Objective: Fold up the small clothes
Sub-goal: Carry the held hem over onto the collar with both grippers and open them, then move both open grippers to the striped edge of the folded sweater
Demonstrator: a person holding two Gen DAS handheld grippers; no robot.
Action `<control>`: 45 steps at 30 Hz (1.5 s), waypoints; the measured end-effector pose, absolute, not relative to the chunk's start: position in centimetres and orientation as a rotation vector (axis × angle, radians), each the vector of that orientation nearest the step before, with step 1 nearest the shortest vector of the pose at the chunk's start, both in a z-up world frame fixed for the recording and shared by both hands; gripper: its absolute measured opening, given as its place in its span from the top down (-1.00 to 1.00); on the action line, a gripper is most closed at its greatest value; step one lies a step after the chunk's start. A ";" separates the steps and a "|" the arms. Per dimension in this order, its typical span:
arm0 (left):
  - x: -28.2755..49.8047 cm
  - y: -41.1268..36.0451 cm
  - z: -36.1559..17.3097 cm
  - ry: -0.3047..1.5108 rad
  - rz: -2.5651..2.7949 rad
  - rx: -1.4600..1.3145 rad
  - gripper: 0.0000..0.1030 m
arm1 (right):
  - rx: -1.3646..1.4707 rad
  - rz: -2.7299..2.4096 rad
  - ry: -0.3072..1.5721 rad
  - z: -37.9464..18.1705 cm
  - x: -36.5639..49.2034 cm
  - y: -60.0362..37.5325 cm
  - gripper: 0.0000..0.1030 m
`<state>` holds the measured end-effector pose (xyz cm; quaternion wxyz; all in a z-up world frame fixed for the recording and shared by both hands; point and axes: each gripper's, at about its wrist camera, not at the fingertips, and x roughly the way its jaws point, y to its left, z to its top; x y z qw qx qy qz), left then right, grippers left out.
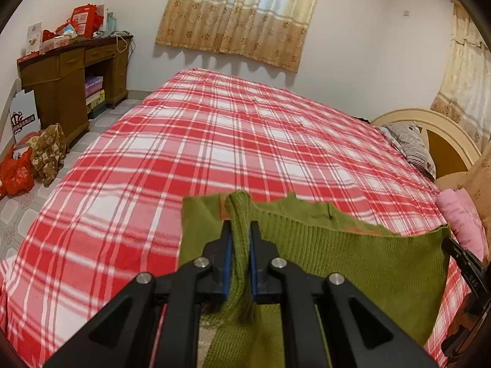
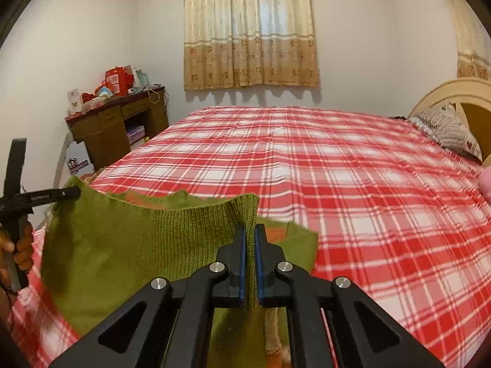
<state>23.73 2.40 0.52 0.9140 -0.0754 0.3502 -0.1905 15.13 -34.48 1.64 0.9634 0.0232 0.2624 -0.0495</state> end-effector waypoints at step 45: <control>16.0 0.3 -3.7 0.803 -0.290 0.016 -0.20 | 0.183 -0.159 0.661 -5.5 7.8 -32.4 0.53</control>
